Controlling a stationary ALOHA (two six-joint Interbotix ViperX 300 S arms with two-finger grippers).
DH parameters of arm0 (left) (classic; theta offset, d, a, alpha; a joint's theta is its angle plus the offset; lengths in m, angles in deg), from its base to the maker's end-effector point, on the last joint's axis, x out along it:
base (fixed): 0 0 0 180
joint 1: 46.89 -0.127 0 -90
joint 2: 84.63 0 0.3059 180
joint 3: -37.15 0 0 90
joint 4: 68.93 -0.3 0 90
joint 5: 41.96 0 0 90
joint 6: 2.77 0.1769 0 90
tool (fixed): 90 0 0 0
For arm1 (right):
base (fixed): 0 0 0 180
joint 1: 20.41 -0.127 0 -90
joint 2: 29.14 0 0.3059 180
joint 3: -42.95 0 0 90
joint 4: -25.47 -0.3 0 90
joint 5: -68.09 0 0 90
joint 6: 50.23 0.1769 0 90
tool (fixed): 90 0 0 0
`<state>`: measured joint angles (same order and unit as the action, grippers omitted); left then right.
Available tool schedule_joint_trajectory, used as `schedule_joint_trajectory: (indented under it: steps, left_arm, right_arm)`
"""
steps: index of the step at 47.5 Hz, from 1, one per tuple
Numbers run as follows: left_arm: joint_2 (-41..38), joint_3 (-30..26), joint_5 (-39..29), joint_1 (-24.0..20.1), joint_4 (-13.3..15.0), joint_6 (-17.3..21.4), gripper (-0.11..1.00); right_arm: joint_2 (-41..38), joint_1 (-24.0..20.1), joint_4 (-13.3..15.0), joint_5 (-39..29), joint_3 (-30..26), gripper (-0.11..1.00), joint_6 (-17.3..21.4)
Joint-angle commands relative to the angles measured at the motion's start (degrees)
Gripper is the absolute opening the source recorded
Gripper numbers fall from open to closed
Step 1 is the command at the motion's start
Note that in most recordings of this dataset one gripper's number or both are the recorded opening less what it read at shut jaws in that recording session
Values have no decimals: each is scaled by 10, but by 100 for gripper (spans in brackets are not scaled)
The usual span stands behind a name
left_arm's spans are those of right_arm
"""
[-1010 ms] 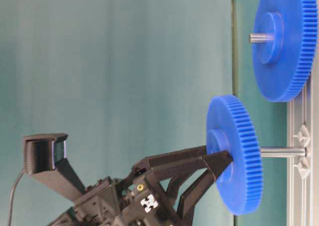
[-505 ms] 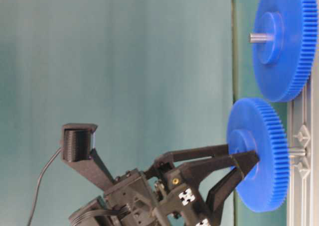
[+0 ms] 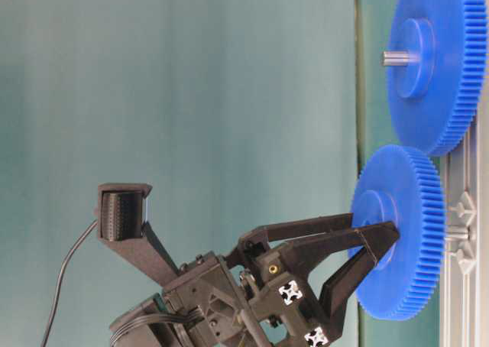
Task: Insert the small gear onto the shaft.
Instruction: 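Align the small gear's hole above the shaft beside the large gear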
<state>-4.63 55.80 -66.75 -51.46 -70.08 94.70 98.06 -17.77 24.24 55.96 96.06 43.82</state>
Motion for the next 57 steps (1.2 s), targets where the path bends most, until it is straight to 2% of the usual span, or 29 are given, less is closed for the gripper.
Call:
schedule_joint_trajectory:
  steps: [1,14,18,21,57]
  left_arm:
    - [0,-2,-9,0,-1,1,72]
    - [0,-3,-19,1,-1,-6,72]
    - [4,-7,-20,0,-1,-6,85]
    - [5,-11,-23,-1,-1,-5,89]
    - [20,-27,-69,-1,-1,-10,88]
  right_arm:
    - [-1,1,-1,5,-6,5,4]
    - [-2,1,-1,4,-5,5,4]
    - [-1,1,-2,5,-4,5,4]
    - [-1,1,-1,6,-2,5,4]
    - [6,1,-1,19,2,5,4]
